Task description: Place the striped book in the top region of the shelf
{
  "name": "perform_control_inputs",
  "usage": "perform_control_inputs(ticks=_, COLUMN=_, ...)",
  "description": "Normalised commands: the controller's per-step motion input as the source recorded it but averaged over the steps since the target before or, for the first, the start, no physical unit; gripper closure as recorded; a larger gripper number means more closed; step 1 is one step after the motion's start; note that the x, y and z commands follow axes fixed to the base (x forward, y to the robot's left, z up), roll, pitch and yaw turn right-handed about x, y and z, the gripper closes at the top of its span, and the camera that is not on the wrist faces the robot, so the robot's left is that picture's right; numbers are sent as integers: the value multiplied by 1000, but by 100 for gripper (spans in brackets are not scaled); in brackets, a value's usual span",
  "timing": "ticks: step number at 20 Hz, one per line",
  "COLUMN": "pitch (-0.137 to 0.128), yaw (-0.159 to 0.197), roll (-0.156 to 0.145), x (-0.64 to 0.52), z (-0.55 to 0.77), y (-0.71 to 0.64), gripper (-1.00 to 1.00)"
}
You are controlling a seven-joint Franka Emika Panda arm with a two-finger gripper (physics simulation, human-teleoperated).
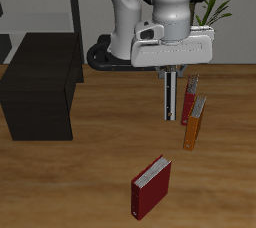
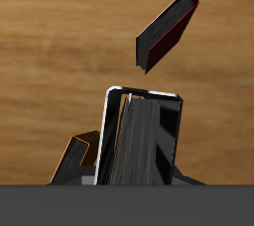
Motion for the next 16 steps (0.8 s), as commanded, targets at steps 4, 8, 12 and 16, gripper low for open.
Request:
perform_control_inputs(ticks=4, pitch=-79, yaw=-23, roll=9, x=-753, z=590, y=-346, gripper=100)
perform_control_inputs(ticks=8, pitch=-70, yaw=31, roll=9, x=-549, z=373, y=-232, gripper=100)
perform_control_inputs(ticks=12, pitch=-42, yaw=-3, roll=-17, x=-500, z=242, y=-270, gripper=100)
perform_control_inputs(ticks=16, pitch=-5, yaw=2, roll=-19, x=-266, z=19, y=-174, gripper=100)
